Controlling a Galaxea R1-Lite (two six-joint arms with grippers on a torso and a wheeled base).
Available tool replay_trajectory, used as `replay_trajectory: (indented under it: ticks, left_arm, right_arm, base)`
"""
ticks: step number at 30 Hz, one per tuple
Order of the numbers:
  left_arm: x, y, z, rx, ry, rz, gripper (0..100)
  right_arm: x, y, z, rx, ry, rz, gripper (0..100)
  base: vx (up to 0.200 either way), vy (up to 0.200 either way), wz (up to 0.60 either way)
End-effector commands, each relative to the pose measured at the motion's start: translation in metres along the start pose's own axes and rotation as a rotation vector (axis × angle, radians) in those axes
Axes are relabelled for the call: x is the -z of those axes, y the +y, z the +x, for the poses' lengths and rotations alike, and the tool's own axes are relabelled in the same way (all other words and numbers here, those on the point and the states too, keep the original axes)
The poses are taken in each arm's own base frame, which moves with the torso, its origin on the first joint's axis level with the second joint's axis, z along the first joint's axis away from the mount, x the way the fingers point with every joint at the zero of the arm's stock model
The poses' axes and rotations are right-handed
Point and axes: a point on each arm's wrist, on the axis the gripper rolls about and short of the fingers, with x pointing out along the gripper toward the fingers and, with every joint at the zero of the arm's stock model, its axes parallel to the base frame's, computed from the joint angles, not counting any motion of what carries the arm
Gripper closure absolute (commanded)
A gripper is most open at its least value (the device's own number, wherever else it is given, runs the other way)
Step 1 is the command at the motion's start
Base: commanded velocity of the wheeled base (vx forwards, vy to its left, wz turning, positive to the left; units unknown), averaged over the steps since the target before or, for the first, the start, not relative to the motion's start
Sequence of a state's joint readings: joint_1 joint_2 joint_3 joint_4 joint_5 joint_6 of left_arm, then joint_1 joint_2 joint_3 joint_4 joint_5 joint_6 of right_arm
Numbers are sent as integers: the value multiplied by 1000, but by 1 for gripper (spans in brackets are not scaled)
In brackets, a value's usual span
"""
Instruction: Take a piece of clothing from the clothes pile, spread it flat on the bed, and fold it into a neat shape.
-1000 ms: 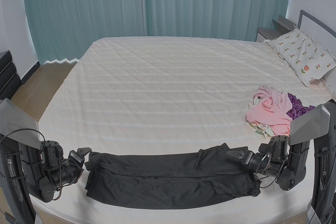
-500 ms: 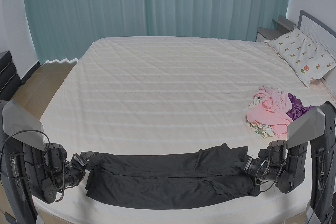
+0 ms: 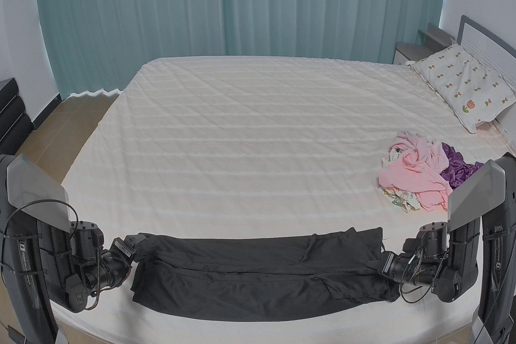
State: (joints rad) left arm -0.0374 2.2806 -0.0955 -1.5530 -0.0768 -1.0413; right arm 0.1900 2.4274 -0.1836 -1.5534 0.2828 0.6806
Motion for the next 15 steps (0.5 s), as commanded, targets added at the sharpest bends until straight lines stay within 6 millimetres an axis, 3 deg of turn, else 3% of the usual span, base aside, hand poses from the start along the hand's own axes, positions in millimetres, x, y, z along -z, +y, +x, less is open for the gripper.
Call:
replay_trajectory:
  ticks: [1, 2, 3, 15]
  left_arm:
    - [0, -1, 0, 12, -6, 1, 0]
    - [0, -1, 0, 12, -6, 1, 0]
    - [0, -1, 0, 12, -6, 1, 0]
    - [0, -1, 0, 13, -5, 4, 0]
  right_arm:
    - [-1, 1, -2, -6, -5, -2, 100]
    - [0, 1, -2, -5, -4, -2, 100]
    - [-1, 1, -1, -5, -6, -2, 0]
    - [-19, -2, -7, -17, -81, 33, 0]
  base:
    - [0, 0, 0]
    - [0, 0, 0]
    - [0, 0, 0]
    - [0, 0, 0]
